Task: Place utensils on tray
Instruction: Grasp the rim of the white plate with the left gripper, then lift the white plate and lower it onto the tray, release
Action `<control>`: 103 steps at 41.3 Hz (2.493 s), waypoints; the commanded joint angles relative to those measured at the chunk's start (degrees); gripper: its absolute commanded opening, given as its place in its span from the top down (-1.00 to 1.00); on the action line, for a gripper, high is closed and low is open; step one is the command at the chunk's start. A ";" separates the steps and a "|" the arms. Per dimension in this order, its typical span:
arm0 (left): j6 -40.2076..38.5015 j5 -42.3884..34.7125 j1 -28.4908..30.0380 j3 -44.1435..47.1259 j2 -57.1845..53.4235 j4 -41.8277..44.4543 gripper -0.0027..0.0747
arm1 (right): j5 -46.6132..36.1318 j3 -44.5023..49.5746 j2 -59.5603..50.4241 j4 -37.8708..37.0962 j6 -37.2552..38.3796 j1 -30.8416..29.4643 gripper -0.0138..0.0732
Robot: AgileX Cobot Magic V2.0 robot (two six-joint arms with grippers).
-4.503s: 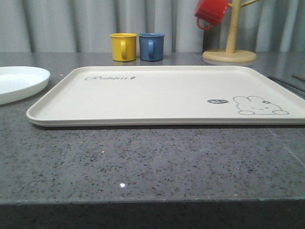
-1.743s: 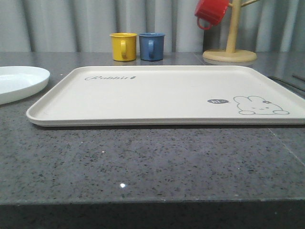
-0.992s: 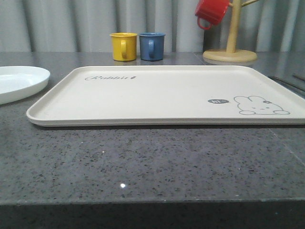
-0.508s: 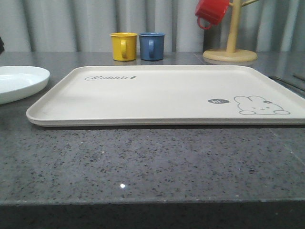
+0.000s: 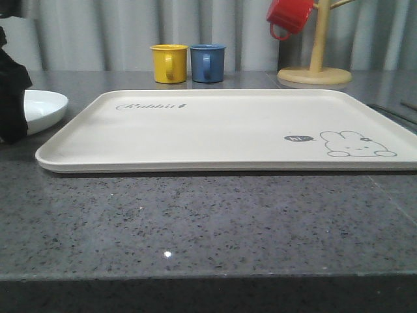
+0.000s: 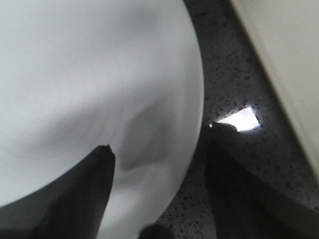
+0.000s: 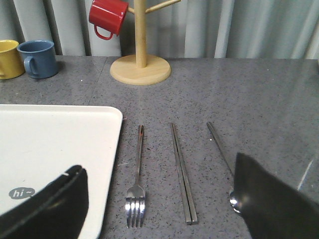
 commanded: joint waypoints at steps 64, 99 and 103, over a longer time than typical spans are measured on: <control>0.55 4.67 -28.33 -24.83 5.98 0.79 0.98 | -4.30 -2.17 0.65 0.00 -0.26 -0.39 -0.74; 0.11 16.37 -28.33 -34.83 12.44 -3.94 -0.07 | -4.30 -2.17 0.65 0.00 -0.26 -0.39 -0.74; 0.11 18.29 -27.94 -37.44 11.84 -3.13 -0.04 | -4.30 -2.17 0.65 0.00 -0.26 -0.39 -0.74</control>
